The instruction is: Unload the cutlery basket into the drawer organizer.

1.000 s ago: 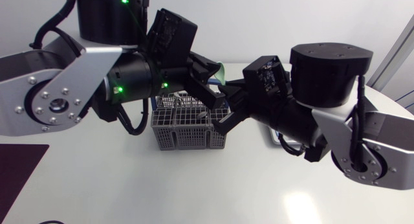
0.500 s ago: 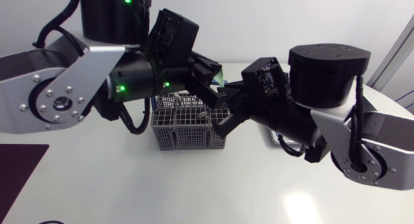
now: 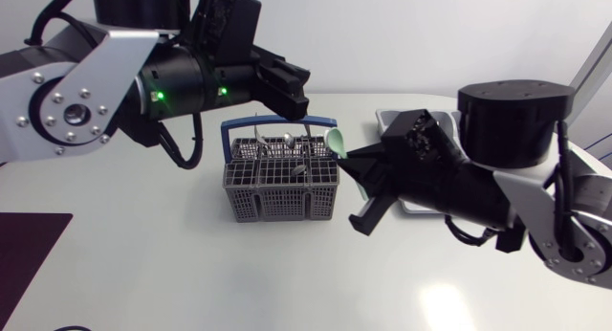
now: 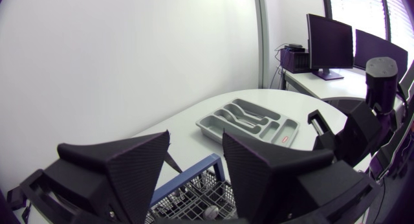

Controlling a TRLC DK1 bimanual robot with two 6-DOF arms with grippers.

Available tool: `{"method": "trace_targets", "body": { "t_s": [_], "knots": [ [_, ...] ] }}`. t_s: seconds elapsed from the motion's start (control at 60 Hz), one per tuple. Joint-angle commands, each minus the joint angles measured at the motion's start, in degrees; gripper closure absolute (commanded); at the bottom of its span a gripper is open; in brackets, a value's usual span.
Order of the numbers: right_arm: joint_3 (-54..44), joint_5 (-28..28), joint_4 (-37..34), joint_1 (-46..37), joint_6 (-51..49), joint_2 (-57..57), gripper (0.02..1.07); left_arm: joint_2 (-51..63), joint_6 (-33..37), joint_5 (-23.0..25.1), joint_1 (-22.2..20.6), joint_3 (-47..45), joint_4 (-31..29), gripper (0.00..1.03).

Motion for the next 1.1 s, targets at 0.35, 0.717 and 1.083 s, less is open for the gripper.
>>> {"method": "trace_targets", "body": {
  "t_s": [0.35,0.717,1.083],
  "knots": [
    [-2.21,-27.01,-15.88,-31.88,-27.00,-1.75,1.00,7.58,11.88,0.53,1.66,-0.49,-4.33,0.24],
    [9.48,-31.67,-29.59,-51.31,-61.89,19.43,1.00,11.54,16.19,-3.60,-0.71,-1.02,-5.21,0.23],
    [19.85,-21.48,-26.69,-57.46,-81.14,37.80,1.00,14.18,20.23,-8.61,-2.64,-1.10,-6.53,0.18]
  ]
}}
